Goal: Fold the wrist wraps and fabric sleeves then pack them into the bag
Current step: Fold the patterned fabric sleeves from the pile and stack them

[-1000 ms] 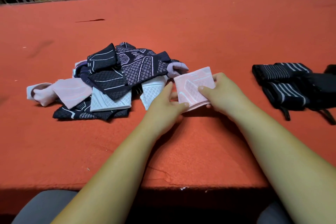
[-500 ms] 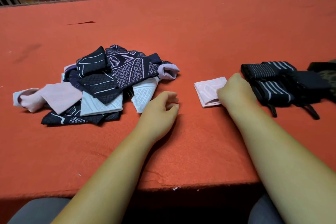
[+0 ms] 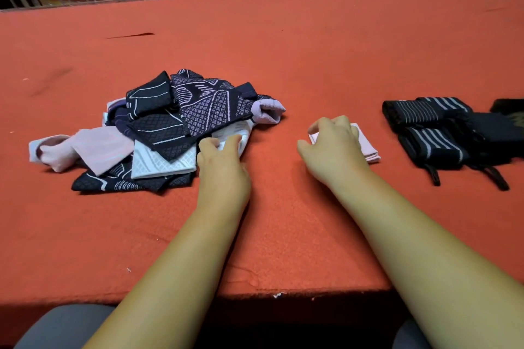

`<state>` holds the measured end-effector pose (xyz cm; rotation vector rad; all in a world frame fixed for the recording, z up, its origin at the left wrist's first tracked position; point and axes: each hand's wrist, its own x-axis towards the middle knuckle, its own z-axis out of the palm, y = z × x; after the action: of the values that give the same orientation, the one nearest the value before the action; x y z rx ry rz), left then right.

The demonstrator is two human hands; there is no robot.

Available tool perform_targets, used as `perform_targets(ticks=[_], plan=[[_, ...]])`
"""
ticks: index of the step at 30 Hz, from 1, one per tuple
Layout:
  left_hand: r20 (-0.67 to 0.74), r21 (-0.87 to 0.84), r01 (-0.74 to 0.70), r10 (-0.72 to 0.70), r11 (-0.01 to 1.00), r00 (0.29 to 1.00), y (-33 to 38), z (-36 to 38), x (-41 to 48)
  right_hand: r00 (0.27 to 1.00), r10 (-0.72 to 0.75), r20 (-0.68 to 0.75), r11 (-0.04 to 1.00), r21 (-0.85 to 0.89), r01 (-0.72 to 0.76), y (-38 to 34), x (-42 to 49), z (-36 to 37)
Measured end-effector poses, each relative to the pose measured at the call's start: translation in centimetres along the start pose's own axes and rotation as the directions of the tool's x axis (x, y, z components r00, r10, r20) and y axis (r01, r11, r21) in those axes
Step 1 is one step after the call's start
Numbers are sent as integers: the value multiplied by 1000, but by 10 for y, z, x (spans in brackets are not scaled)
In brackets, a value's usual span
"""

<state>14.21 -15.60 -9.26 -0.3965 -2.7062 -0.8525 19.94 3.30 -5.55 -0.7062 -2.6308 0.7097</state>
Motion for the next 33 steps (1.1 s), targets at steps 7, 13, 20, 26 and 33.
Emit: perform_targets(ticks=[7, 13, 20, 26, 33], plan=[[163, -689, 209, -133, 693, 978, 14, -18, 3, 904, -412, 117, 906, 164, 391, -2, -8, 11], [335, -941, 335, 22, -53, 942, 29, -35, 0, 846, -524, 98, 818, 333, 469, -3, -9, 20], [-123, -691, -189, 144, 698, 982, 19, -32, 1, 933, -349, -94, 784, 516, 345, -8, -9, 2], [-261, -175, -300, 249, 938, 933, 7, -19, 9, 948, -278, -156, 578, 761, 295, -12, -8, -8], [-29, -638, -33, 18, 769, 999, 10, -22, 2, 975, -41, 217, -48, 975, -219, -24, -4, -20]])
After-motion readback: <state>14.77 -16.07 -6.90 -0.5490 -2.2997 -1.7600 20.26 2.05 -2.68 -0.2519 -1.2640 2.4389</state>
